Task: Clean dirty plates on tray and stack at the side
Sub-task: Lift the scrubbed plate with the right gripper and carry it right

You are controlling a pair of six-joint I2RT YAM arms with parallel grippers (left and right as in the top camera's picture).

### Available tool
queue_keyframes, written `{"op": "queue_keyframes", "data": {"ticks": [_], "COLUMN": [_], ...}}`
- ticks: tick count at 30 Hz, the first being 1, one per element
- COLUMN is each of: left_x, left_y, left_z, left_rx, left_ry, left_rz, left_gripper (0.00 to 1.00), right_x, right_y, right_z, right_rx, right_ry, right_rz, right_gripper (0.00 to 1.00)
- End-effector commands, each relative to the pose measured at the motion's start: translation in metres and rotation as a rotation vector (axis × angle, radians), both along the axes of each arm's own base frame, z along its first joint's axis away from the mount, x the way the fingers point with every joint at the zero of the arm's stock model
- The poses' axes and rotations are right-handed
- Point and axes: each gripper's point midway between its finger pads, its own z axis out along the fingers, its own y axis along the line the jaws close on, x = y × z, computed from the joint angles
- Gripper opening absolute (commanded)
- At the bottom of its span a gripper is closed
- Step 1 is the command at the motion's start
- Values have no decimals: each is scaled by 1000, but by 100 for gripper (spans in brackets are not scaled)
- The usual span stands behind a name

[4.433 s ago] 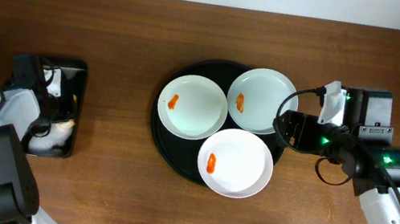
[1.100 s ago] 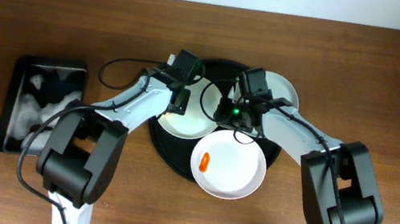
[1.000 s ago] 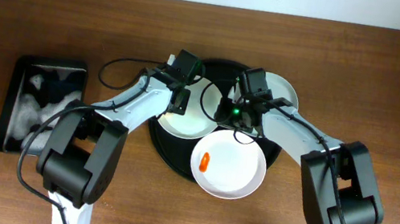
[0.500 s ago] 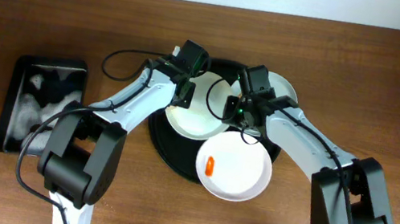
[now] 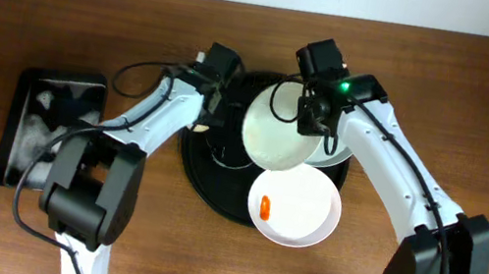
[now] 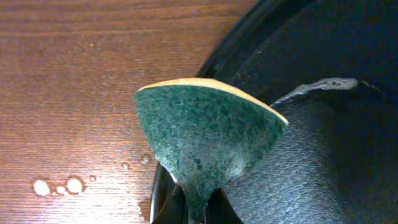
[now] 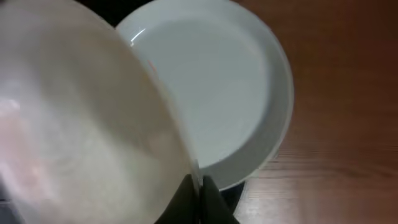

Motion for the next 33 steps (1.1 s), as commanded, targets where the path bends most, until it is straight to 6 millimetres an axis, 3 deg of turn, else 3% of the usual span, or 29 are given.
{"op": "queue_keyframes", "data": {"ticks": [1,7,13,23,33], "left_x": [3,4,4,3,3], "left_y": [-1,-2,-3,-3,-4], "left_z": [-4,-4,-4,-4,-4], "left_rx": [-133,-141,-141,-141,-144], "left_ry": [43,42,42,42,42], "left_rz": [22,20,19,18,17], "left_gripper": [0,0,0,0,0], "right_x": [1,-8,-13,-22,-22], "right_y": [-5,16,23,42,41], "right_z": [31,58,88,94,96], "right_rx": [-126,-375,-553,-570,-575], "right_ry": [-90,-228,-374,-421,-432], "right_rz": [1,65,53,85,74], "right_gripper": [4,4,4,4,4]}}
